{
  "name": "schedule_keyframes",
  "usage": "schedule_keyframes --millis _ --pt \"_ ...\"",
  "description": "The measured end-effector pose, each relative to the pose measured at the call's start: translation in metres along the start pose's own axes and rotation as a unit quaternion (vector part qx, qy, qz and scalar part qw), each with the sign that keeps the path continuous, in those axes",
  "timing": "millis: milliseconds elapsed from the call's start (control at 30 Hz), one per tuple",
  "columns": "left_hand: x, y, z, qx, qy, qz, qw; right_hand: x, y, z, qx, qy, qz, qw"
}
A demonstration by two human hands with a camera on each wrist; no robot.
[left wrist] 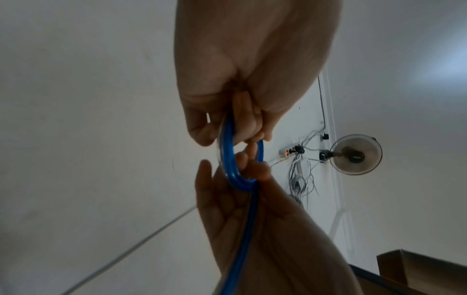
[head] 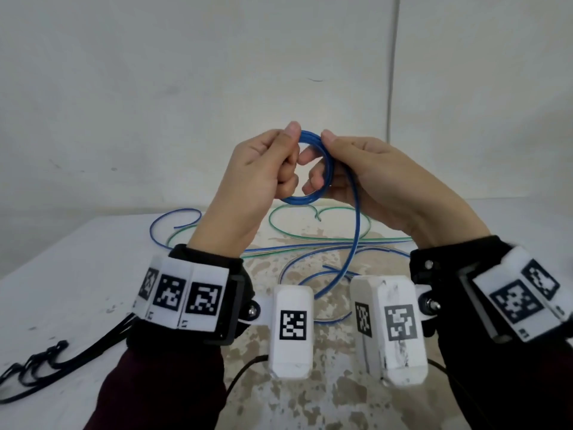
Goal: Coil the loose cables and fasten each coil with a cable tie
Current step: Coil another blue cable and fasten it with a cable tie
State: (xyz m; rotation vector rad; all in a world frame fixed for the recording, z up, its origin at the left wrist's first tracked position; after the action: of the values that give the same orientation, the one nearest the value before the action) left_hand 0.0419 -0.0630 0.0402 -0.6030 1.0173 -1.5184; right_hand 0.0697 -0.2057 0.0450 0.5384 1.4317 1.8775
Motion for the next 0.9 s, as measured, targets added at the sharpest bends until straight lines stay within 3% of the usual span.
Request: schedule_keyframes --millis 200,333,433,533,633,733,900 --pt "-0.004 0.003 -0.001 -0.096 0.103 -0.043 0.989 0.005 -0.005 0.001 0.03 0.02 -0.03 0.999" --pt "-0.009 -0.001 -0.001 -0.057 0.032 -0.042 0.997 0.006 -0.003 0.005 0.015 -0.017 -0.016 1.0" --pt "-0.011 -0.002 0.0 -0.053 -0.02 -0.095 0.994 0.004 -0.003 0.004 0.003 0.014 0.012 1.0" --pt "-0.011 -0.001 0.002 -0.083 0.037 -0.108 0.99 0.002 -0.006 0.003 -0.006 0.031 0.007 0.999" --pt "-0.009 0.003 0.001 -0.099 0.096 -0.052 0.989 0.003 -0.009 0.005 -0.003 0.013 -0.036 0.999" --pt "-0.011 0.007 0.001 -0.066 0.075 -0.074 0.992 0.005 -0.009 0.006 -0.012 -0.019 -0.047 0.999" --pt "-0.01 0.003 0.003 -0.061 0.061 -0.126 0.988 0.0 -0.005 0.004 -0.013 0.017 -0.015 1.0"
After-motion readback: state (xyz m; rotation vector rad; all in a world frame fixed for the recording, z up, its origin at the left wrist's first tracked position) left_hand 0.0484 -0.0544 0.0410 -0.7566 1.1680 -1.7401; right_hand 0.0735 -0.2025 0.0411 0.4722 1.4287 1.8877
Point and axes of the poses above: each hand's wrist, its own z-axis towards the middle knuckle, its own x-axis out of the palm, y = z × x, the point moved 1 cm from there along z, towards the middle knuckle, and after that the axes turned 12 degrees about y, right-handed, at the moved point
